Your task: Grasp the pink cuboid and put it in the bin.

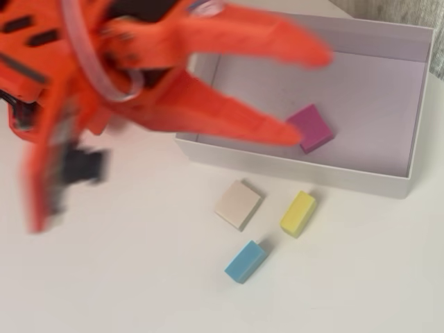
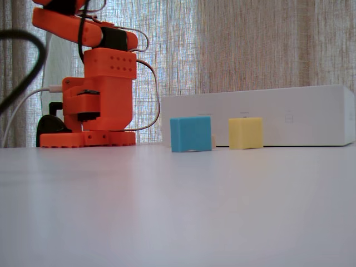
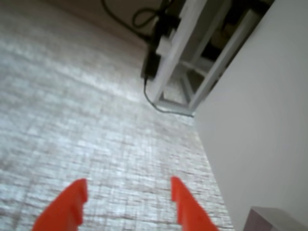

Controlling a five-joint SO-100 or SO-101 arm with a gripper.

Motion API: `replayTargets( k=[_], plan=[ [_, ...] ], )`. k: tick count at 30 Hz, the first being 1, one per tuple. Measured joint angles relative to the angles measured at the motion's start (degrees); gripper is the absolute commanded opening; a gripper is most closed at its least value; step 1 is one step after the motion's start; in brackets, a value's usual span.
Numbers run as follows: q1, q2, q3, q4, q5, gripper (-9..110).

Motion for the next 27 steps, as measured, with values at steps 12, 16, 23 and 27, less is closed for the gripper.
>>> replayTargets(
  k=[12,16,23,27],
  plan=[
    [12.39,22.24,15.82,34.10,8.44,16],
    [12.66,26.63,19.42,42.45,8.44,13],
    [13.80,27.60,24.87,44.56,8.26,2],
    [13.71,27.51,27.42,44.38,6.42,-8]
  ],
)
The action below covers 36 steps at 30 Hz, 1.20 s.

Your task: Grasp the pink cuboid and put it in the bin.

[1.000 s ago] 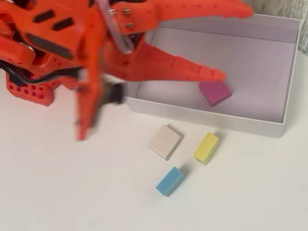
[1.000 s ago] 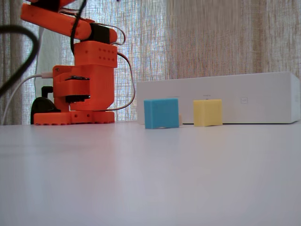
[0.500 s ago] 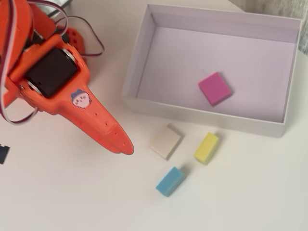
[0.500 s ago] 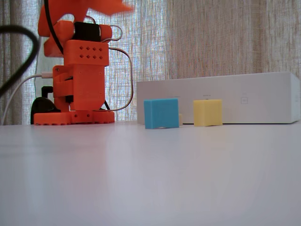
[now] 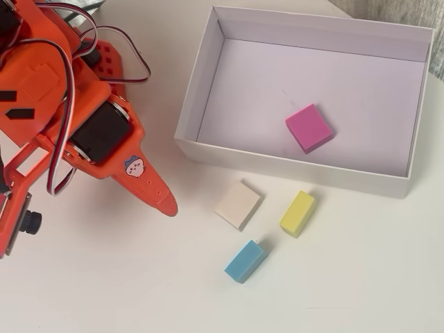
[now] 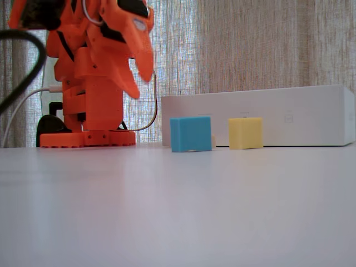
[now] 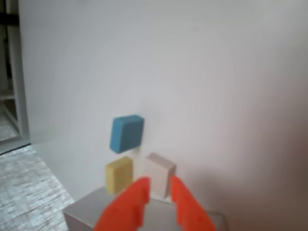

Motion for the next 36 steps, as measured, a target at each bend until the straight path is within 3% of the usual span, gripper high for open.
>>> replayTargets(
  k=[36],
  plan=[
    [0.18,-0.09,0.44,-0.35,-1.05,-8]
  ],
)
